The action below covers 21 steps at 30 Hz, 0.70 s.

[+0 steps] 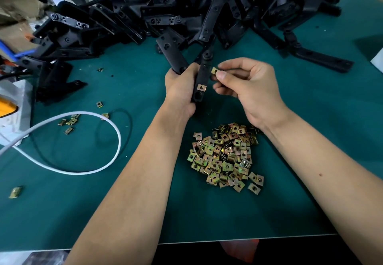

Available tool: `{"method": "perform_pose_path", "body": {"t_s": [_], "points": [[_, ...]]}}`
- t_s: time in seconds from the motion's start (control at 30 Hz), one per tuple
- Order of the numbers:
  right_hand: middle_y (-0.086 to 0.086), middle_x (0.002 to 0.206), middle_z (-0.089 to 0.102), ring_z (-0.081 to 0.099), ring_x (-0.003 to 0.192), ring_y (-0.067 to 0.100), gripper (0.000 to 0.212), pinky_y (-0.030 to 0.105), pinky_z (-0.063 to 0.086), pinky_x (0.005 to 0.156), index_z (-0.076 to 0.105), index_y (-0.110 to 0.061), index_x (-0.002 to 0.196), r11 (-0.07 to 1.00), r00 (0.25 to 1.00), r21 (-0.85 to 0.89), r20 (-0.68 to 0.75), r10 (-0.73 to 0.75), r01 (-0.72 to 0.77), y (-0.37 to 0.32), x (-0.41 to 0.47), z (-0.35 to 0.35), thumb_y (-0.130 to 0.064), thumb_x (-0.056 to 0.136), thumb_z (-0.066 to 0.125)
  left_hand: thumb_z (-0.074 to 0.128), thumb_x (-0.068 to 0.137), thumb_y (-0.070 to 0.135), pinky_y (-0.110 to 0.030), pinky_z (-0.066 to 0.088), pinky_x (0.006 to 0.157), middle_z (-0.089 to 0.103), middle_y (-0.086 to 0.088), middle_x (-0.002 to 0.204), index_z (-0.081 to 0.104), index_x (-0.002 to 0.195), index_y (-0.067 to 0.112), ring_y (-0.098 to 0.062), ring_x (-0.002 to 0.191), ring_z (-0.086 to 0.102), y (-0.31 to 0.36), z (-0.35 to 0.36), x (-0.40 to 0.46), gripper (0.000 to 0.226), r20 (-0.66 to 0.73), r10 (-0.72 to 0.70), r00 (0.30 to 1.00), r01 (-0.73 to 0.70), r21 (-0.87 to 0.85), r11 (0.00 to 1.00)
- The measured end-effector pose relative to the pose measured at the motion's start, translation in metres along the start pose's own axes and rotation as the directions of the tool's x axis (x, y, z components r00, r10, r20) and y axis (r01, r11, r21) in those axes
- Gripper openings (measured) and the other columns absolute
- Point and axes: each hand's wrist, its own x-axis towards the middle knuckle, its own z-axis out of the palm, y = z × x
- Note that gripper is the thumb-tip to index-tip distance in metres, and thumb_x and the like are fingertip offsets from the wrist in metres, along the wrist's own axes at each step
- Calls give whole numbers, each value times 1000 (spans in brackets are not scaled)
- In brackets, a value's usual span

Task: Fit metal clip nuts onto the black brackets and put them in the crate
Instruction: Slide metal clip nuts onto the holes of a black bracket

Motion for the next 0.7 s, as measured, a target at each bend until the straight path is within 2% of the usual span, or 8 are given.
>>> {"method": "perform_pose_path", "body": {"t_s": [0.2, 0.47, 0.7], "points": [[11, 81, 77, 74, 70, 22, 10, 26, 60, 65, 72, -3, 95, 1000, 1000, -24, 8, -9, 9, 0, 0, 0, 4, 89, 74, 63, 89, -3, -22, 44, 45, 55, 1, 52, 46, 69, 15, -14, 46, 54, 0, 1, -2, 31, 19, 16, 1000, -16, 1, 1000], [13, 84, 78, 74, 71, 22, 8, 26, 60, 66, 73, -3, 94, 1000, 1000, -2, -3, -7, 7, -2, 0, 0, 4, 90, 73, 62, 90, -2, -21, 39, 42, 48, 5, 52, 42, 66, 18, -10, 42, 46, 1, 0, -3, 37, 11, 21, 1000, -21, 19, 1000], [13, 80, 77, 74, 68, 21, 9, 25, 59, 64, 73, -3, 91, 1000, 1000, -14, 7, 1, -1, -3, 0, -1, 5, 89, 74, 63, 89, -1, -23, 43, 45, 54, 3, 54, 46, 74, 16, -13, 46, 53, 1, 2, -4, 29, -23, 60, 998, -58, 89, 994]]}}
